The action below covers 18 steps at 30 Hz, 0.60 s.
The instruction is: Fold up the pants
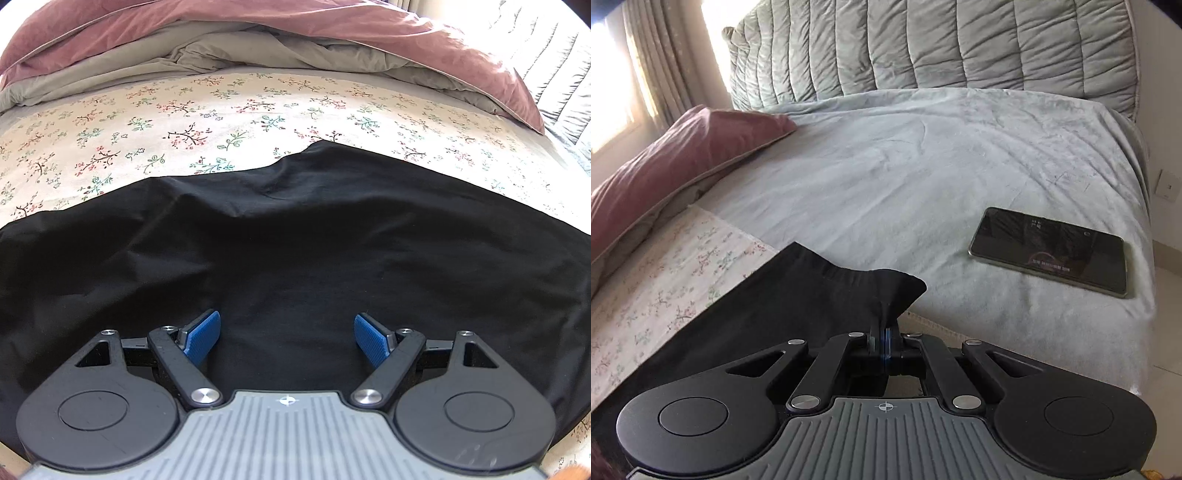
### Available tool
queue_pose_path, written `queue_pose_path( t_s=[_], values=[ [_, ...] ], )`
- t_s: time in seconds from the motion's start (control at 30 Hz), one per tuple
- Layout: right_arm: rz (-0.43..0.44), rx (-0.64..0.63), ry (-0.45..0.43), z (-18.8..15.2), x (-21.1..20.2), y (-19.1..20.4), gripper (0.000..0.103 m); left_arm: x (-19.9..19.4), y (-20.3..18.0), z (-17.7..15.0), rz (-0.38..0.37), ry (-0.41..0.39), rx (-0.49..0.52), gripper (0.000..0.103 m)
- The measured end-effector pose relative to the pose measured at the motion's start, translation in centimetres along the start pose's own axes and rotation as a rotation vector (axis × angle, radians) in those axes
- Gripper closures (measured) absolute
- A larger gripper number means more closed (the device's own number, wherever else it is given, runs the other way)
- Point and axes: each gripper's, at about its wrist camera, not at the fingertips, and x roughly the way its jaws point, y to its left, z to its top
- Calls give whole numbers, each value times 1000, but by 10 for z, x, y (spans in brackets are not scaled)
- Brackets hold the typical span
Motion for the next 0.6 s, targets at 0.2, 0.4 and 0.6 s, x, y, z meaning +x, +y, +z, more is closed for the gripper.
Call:
queue_pose_path(
  t_s=[0.2,0.4,0.6],
  values=[
    [115,-239,-244,-5,-64,59,103,-12,10,4,-79,-51,-78,12],
    [376,-702,-534,-85,-165,167,103,-22,14,8,-91,-120,-94,12],
    [740,-1303,-316,-249,-211,264,103,-15,34,12,-118,-81,-210,12]
  ],
)
